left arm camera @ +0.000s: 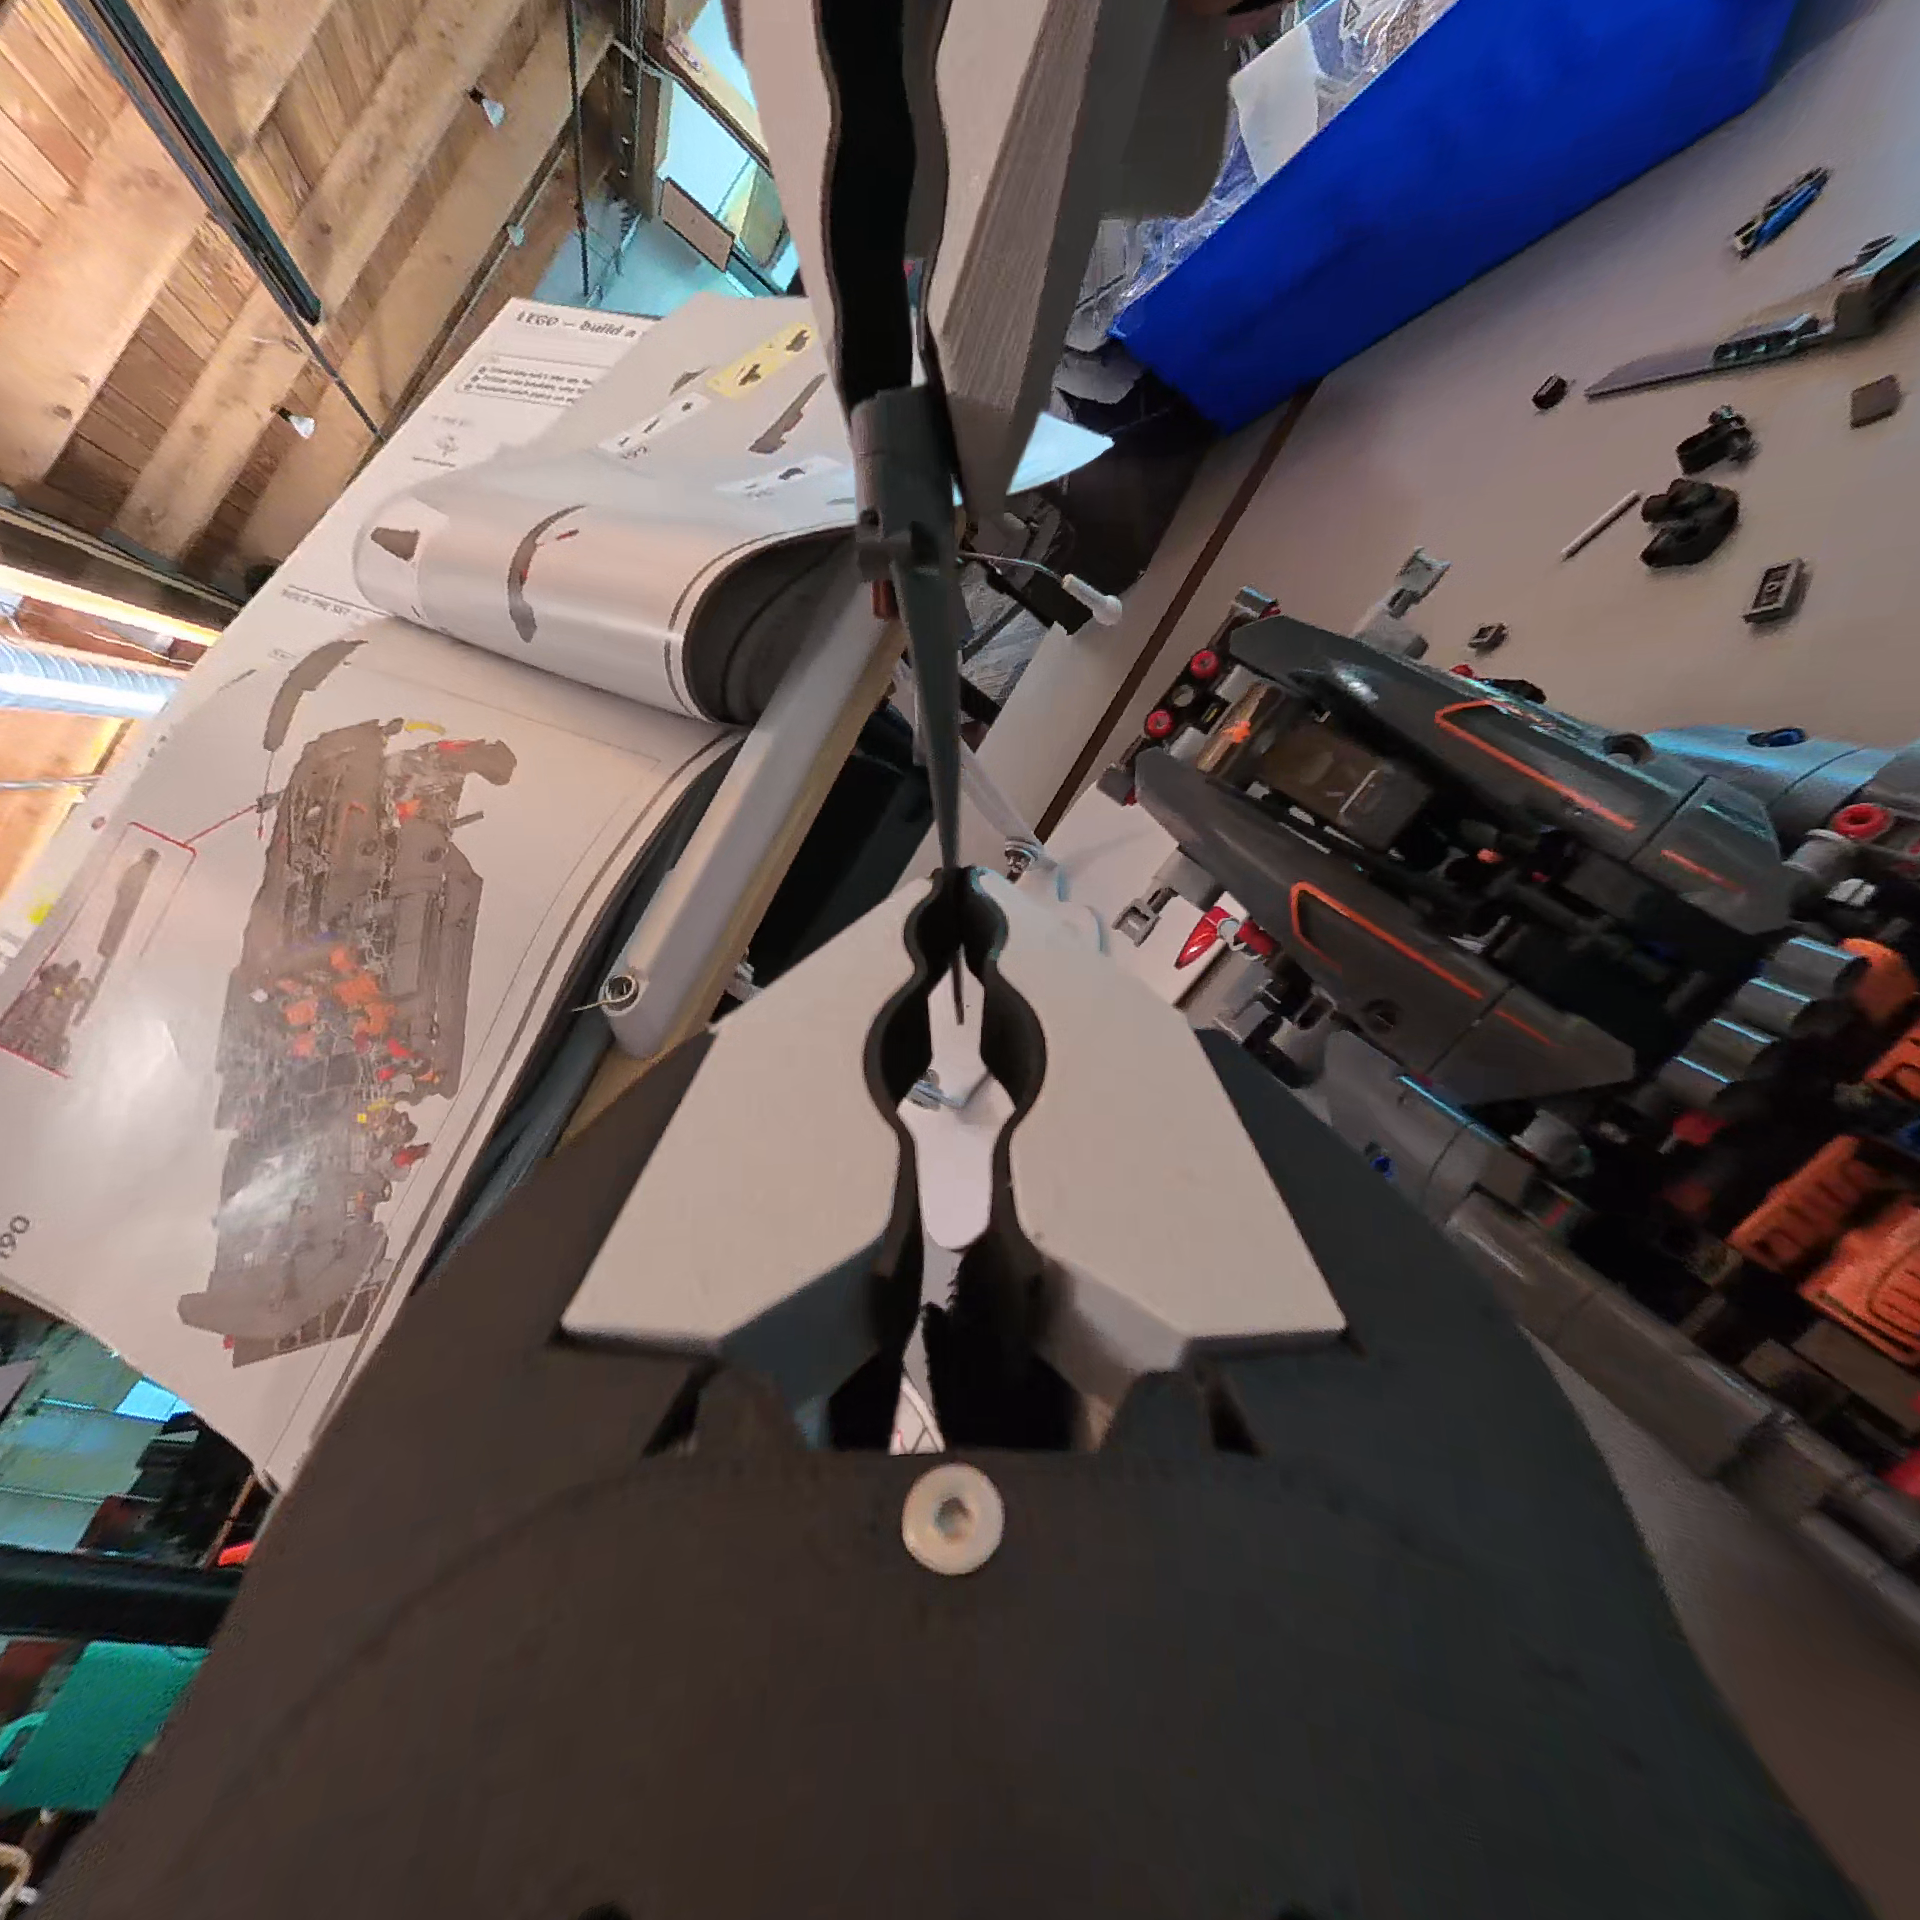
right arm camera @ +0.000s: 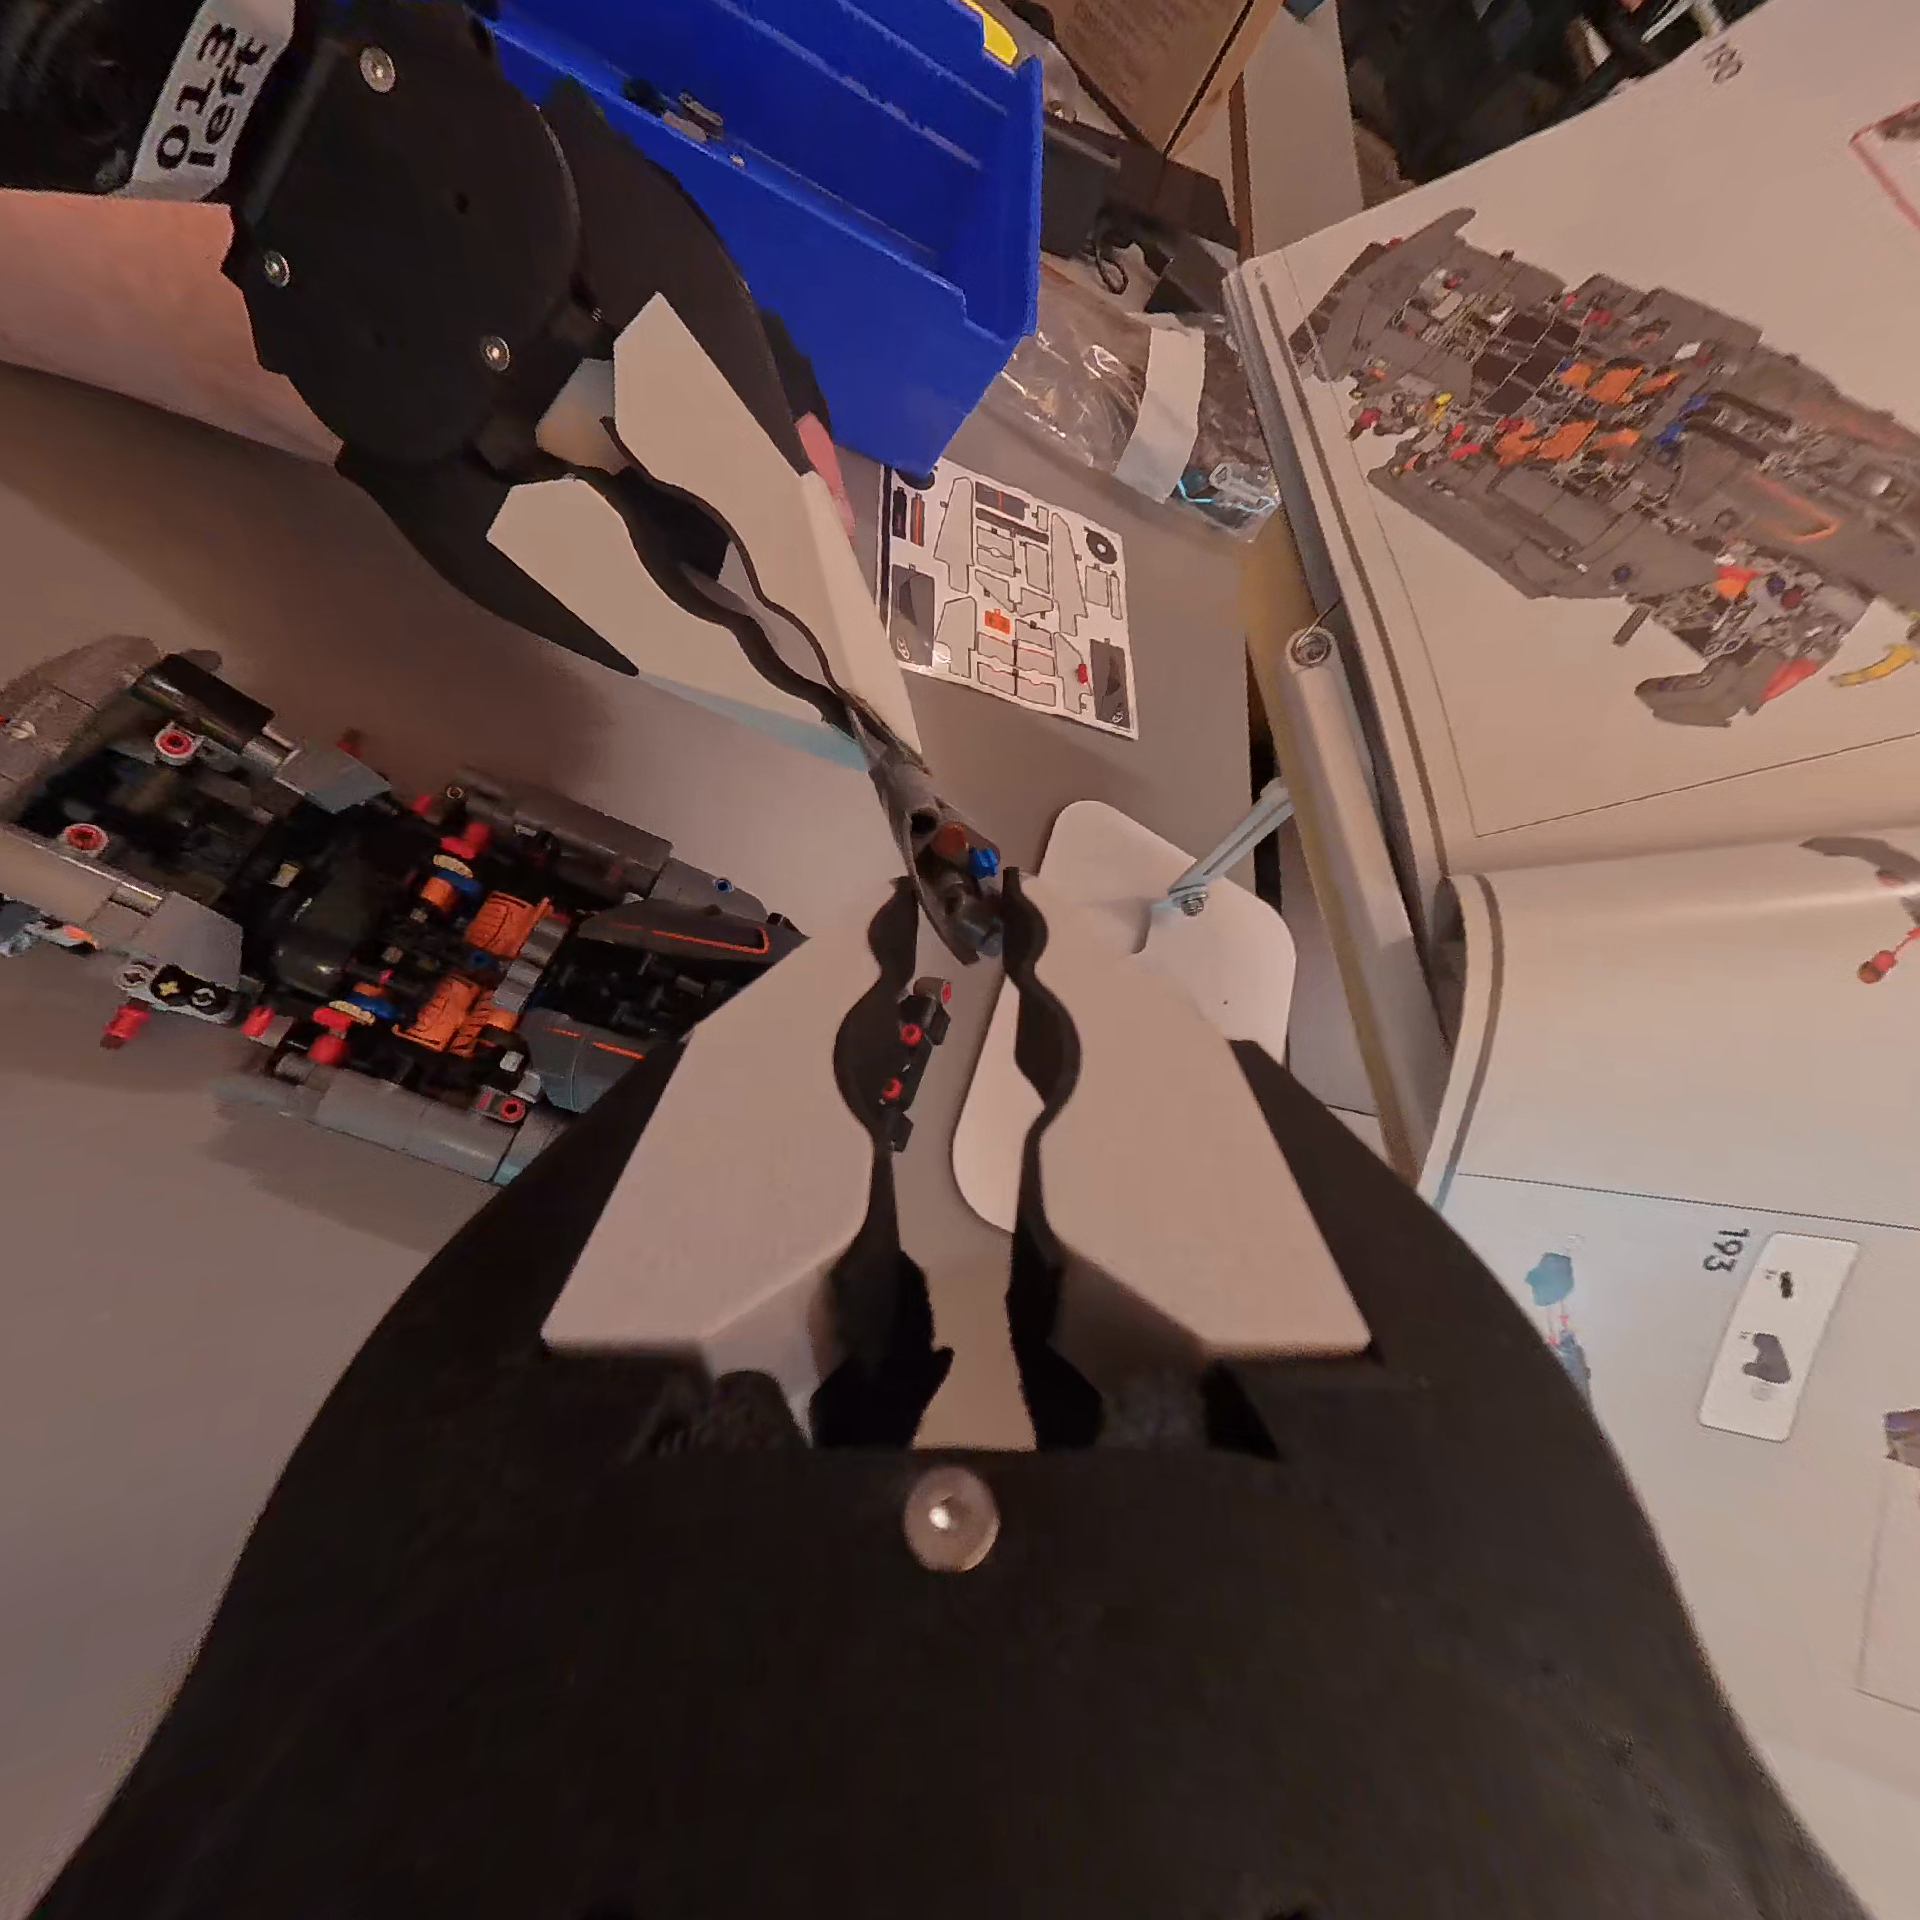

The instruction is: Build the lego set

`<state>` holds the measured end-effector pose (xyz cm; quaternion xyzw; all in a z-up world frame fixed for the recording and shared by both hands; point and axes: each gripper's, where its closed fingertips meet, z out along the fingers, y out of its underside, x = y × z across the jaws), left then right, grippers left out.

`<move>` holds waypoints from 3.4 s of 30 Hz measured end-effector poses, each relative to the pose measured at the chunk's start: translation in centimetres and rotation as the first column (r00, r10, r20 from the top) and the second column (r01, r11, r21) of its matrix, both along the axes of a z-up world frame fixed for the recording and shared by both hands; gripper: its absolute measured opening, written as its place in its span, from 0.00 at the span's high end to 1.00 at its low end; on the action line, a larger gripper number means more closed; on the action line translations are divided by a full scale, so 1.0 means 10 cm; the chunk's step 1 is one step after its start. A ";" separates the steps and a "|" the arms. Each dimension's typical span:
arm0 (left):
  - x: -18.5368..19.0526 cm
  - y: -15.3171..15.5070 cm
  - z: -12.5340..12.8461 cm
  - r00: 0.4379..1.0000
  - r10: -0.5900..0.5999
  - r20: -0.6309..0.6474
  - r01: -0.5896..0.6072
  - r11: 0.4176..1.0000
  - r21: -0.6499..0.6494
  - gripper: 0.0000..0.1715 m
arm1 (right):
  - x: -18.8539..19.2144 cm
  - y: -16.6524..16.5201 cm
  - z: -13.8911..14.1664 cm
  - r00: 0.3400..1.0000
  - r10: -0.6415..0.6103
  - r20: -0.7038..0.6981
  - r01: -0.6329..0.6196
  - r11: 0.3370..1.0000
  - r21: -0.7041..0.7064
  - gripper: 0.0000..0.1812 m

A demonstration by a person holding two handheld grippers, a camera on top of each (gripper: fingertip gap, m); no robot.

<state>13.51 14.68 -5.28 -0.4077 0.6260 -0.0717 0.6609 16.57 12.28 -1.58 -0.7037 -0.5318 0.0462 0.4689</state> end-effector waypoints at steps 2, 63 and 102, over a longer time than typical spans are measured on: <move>0.01 -0.01 -0.02 1.000 -0.015 0.001 0.015 1.000 0.000 1.00 | -0.01 -0.02 0.00 1.000 0.000 0.011 0.000 1.000 0.014 0.94; 0.21 -0.24 -0.49 0.877 -0.326 0.353 0.406 0.109 -0.907 0.67 | 0.10 0.22 -0.52 0.997 0.011 -0.076 -0.068 0.582 -0.810 0.96; 0.26 -0.42 -0.46 0.863 -0.275 0.423 0.415 -0.092 -0.905 0.63 | 0.16 0.15 -0.77 0.956 -0.065 0.285 0.290 0.080 -0.954 0.96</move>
